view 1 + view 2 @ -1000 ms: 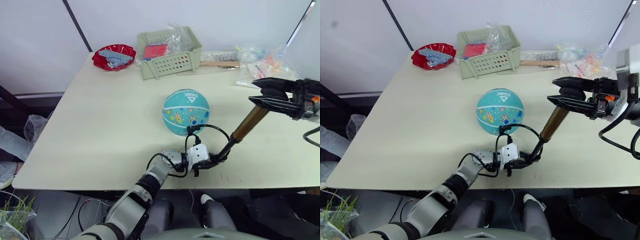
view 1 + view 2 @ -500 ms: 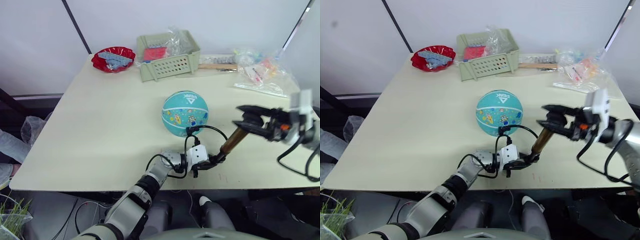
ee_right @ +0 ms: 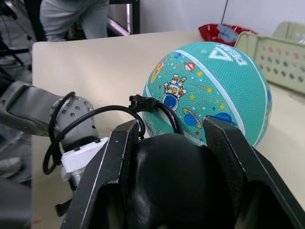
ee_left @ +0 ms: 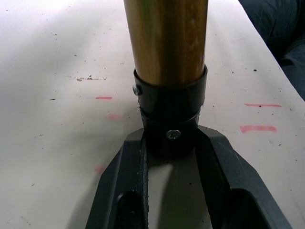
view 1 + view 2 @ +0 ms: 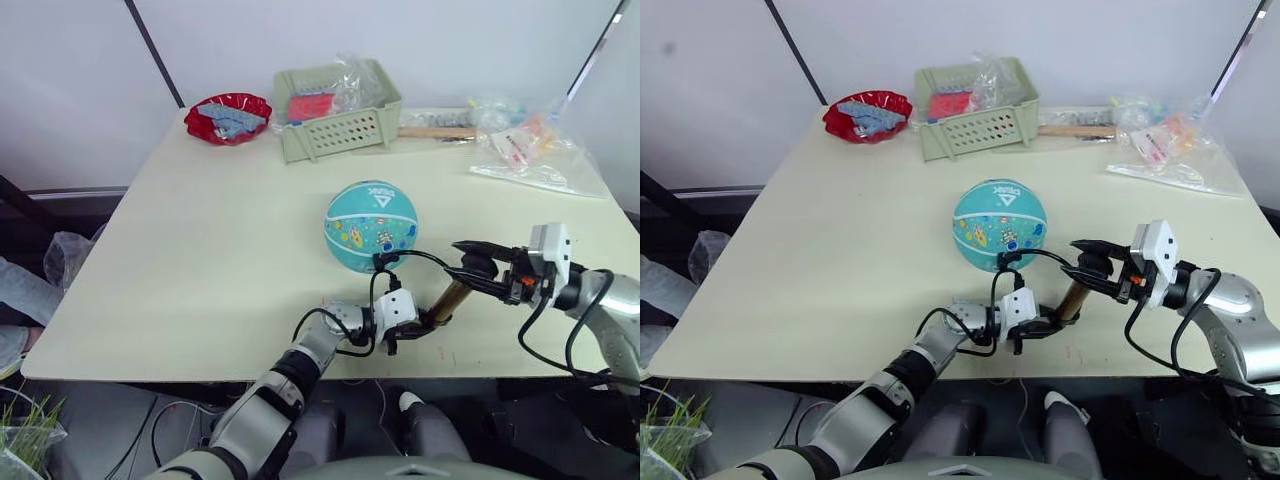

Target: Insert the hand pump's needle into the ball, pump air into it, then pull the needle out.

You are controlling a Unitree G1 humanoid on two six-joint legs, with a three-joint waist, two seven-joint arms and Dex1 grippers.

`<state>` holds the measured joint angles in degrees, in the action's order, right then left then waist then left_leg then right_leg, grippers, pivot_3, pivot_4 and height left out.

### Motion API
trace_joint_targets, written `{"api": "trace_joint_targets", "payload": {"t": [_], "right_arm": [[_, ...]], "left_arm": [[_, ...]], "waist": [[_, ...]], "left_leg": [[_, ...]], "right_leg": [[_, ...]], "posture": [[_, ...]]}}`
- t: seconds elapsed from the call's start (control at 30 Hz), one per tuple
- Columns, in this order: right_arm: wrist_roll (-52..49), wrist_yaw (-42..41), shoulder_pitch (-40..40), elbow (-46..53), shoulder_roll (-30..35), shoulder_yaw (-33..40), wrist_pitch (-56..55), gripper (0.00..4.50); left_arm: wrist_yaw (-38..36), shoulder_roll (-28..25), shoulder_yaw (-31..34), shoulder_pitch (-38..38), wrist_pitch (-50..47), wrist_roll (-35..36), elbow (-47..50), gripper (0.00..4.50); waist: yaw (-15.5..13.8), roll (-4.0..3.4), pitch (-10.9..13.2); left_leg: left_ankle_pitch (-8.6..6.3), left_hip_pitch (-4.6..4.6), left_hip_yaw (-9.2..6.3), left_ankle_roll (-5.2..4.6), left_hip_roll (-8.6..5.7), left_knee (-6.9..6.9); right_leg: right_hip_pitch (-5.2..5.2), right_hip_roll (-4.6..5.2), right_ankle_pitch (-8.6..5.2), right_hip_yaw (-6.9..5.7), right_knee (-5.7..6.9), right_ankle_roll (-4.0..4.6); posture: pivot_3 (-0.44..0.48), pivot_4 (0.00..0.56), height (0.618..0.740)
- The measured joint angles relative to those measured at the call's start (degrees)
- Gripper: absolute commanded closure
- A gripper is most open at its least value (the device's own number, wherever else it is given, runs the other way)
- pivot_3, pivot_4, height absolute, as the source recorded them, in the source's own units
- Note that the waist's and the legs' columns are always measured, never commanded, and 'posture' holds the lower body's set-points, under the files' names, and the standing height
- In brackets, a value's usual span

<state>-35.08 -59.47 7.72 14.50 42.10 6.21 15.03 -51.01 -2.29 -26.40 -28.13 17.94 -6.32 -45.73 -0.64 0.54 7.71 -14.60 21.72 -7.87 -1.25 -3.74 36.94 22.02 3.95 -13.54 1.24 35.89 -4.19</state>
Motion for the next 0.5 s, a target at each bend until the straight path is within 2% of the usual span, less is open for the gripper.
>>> {"api": "trace_joint_targets", "payload": {"t": [0.2, 0.5], "right_arm": [[-6.2, -0.7, 3.4, 2.2, 4.6, 3.9, 7.3, 2.83], [-18.4, 0.2, 13.3, 3.1, 12.8, 11.4, 19.7, 2.83]], "left_arm": [[0.0, 0.1, 0.0, -0.2, 0.2, 0.2, 0.0, 3.45], [0.0, 0.1, 0.0, -0.4, 0.7, 0.2, -0.2, 3.45]], "waist": [[-0.1, -0.15, 0.3], [-0.1, -0.32, 0.6]], "left_leg": [[0.0, 0.12, 0.01, -0.01, -0.05, 0.0], [0.0, 0.14, 0.03, -0.01, -0.05, 0.03]], "right_leg": [[0.08, 0.07, 0.06, 0.0, 0.0, 0.1], [0.1, 0.09, 0.07, 0.0, 0.0, 0.1]], "posture": [[0.0, 0.15, 0.74], [0.0, 0.15, 0.74]]}}
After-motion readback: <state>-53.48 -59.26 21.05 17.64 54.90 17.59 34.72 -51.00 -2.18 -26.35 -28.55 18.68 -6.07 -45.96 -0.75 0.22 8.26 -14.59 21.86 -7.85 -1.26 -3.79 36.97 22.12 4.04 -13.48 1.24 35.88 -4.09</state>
